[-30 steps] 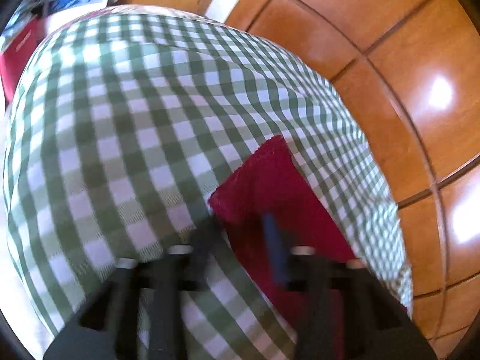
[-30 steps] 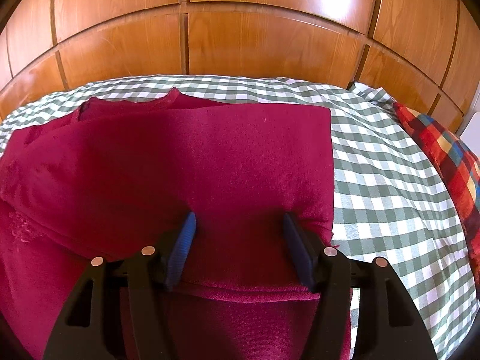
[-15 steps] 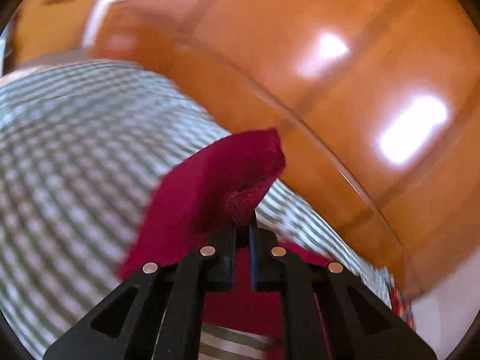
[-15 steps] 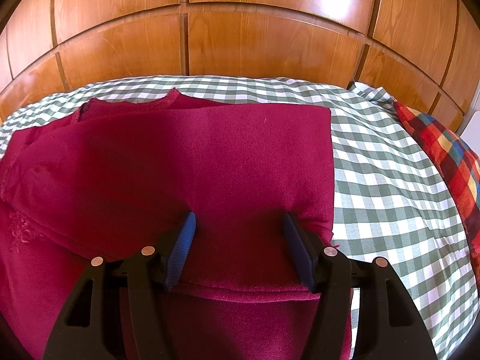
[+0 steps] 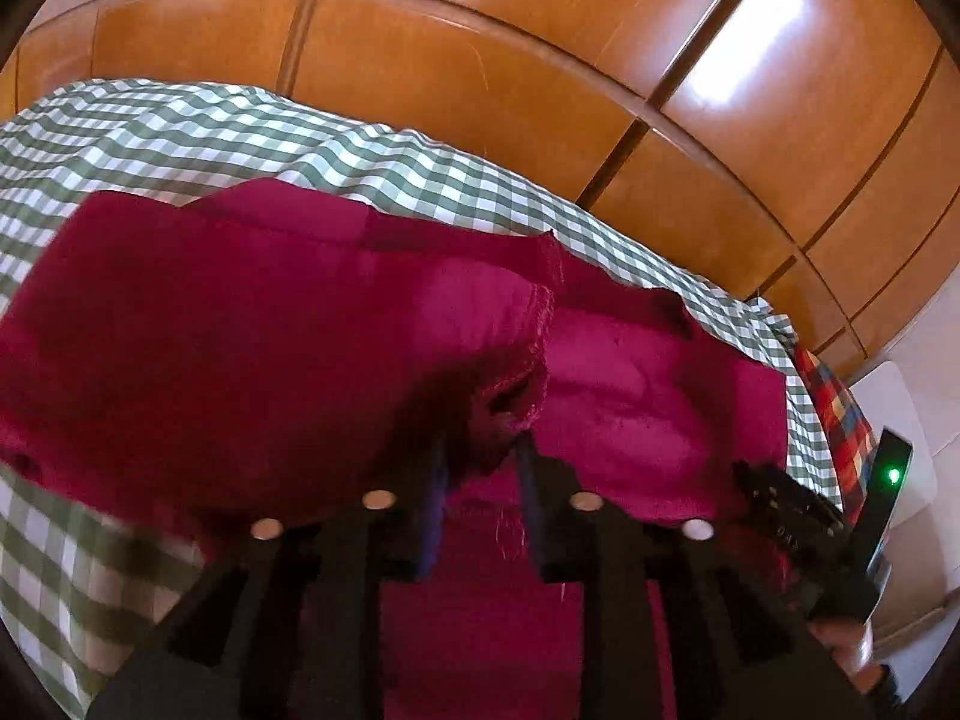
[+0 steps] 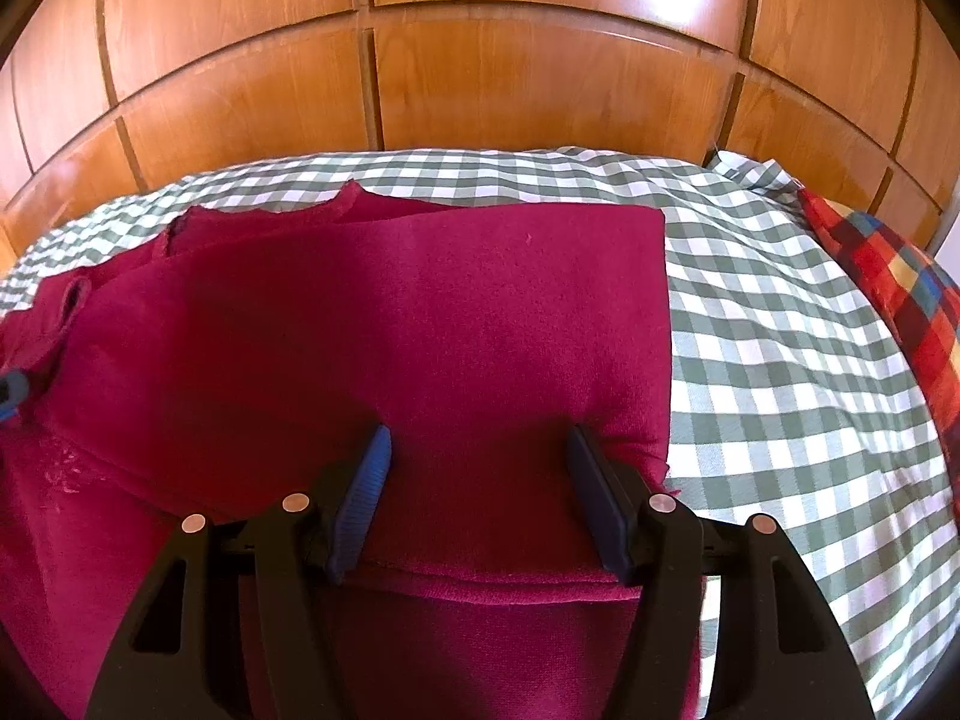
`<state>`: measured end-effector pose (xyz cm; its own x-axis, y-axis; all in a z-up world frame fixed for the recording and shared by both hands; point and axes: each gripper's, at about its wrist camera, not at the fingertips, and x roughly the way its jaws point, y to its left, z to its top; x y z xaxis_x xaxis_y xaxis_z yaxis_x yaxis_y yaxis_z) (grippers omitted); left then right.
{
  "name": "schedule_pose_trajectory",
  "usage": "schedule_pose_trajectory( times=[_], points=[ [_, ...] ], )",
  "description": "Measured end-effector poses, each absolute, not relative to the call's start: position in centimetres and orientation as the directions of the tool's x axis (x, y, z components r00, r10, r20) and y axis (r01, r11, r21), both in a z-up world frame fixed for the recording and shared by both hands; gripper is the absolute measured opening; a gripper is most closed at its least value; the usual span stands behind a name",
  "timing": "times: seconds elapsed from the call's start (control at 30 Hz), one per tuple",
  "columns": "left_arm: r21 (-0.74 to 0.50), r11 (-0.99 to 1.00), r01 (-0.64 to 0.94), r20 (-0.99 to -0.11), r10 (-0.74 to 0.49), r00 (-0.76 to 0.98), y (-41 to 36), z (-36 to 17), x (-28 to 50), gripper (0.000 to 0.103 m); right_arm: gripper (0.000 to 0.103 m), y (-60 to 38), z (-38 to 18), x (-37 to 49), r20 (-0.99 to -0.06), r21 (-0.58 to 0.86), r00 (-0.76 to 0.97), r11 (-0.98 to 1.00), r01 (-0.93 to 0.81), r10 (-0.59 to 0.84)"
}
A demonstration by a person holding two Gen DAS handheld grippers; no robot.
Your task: Fold small clothes
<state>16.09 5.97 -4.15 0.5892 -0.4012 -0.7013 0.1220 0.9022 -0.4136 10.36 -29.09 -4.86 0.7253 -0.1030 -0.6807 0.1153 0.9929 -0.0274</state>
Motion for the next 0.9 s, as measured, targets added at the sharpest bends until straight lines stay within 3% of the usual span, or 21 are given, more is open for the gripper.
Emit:
schedule_pose_trajectory(
  times=[0.03,0.1,0.17,0.27,0.37,0.43,0.5,0.57,0.6,0.9],
  points=[
    [-0.412,0.902,0.129,-0.696,-0.404,0.594,5.9,-4.1,14.7,0.035,0.063,-28.6,-3.9,10.0,-0.666,0.009,0.743,0.995,0.095,-0.065],
    [-0.394,0.909,0.134,-0.686,-0.388,0.616,6.5,-3.7,13.5,0.041,0.063,-27.5,-2.3,9.5,-0.642,0.115,0.764,0.993,0.023,0.057],
    [-0.378,0.916,0.136,-0.68,-0.374,0.631,7.0,-3.5,12.5,0.041,0.07,-25.3,-1.2,10.0,-0.632,0.283,0.729,0.954,-0.098,0.262],
    [-0.352,0.927,0.129,-0.676,-0.347,0.65,7.9,-3.7,11.0,0.041,0.07,-21.2,-1.2,11.4,-0.627,0.418,0.634,0.882,-0.217,0.453],
    [-0.317,0.943,0.105,-0.693,-0.306,0.653,8.5,-4.7,10.3,0.041,0.07,-17.2,-1.9,13.2,-0.629,0.51,0.528,0.816,-0.273,0.57],
    [-0.339,0.938,0.079,-0.702,-0.308,0.643,9.3,-5.4,10.3,0.04,0.07,-14.5,-2.6,14.2,-0.657,0.502,0.488,0.816,-0.285,0.575],
    [-0.359,0.931,0.068,-0.698,-0.316,0.642,9.9,-5.9,10.4,0.04,0.061,-11.8,-3.5,15.5,-0.693,0.483,0.452,0.827,-0.287,0.561],
    [-0.367,0.928,0.057,-0.707,-0.319,0.631,10.1,-6.8,10.7,0.04,0.02,-9.6,-3.6,16.1,-0.749,0.376,0.462,0.879,-0.294,0.475],
    [-0.377,0.925,0.055,-0.709,-0.326,0.625,10.3,-7.3,10.9,0.04,0.01,-9.1,-3.4,16.0,-0.765,0.32,0.48,0.9,-0.295,0.429],
    [-0.483,0.874,0.051,-0.665,-0.403,0.629,11.8,-8.6,10.9,0.04,0.007,-17.9,7.0,11.5,-0.558,0.256,0.737,0.924,-0.284,0.381]
  ],
)
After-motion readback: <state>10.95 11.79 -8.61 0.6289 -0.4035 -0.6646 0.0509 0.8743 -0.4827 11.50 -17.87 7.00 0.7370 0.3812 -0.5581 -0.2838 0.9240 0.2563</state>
